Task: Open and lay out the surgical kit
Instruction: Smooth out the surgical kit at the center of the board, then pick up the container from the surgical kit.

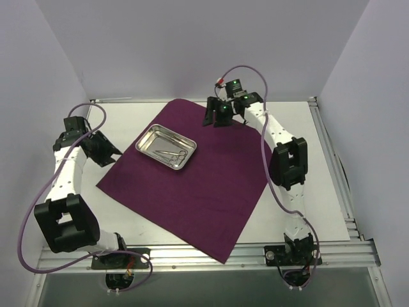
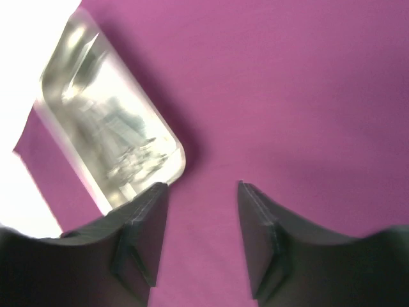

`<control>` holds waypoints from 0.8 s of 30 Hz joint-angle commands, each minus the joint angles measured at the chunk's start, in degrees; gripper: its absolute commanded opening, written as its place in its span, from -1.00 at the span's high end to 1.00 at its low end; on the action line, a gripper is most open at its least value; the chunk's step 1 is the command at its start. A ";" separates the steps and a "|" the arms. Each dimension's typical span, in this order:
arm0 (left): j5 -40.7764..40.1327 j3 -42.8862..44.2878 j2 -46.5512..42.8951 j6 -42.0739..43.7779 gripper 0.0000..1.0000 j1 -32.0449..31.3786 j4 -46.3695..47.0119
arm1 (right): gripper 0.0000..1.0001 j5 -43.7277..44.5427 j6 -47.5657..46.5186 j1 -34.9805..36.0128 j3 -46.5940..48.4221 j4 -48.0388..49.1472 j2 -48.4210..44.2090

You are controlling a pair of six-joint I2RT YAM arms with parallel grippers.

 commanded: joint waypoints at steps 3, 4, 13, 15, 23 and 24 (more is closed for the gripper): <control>3.92 -0.08 0.16 -7.00 -0.06 -4.69 1.53 | -0.29 -5.05 3.77 2.64 3.02 -0.38 3.81; 4.63 0.09 0.60 -7.80 -0.08 -5.39 1.71 | -0.34 -5.14 4.56 3.69 2.93 -0.29 4.25; 3.93 5.71 10.34 -12.20 -0.33 -14.52 4.61 | -0.75 11.42 1.42 5.89 2.32 -8.44 3.20; 1.04 8.26 12.02 -12.20 -0.39 -16.02 3.12 | -0.99 19.26 0.09 6.42 0.66 -10.39 0.92; -2.31 11.69 20.55 -14.31 -0.22 -21.04 2.32 | -0.99 17.25 -1.66 0.53 -6.82 -11.46 -7.95; -2.48 11.96 21.42 -14.74 -0.18 -21.12 2.58 | -0.99 18.15 -2.10 0.53 -7.17 -10.32 -9.10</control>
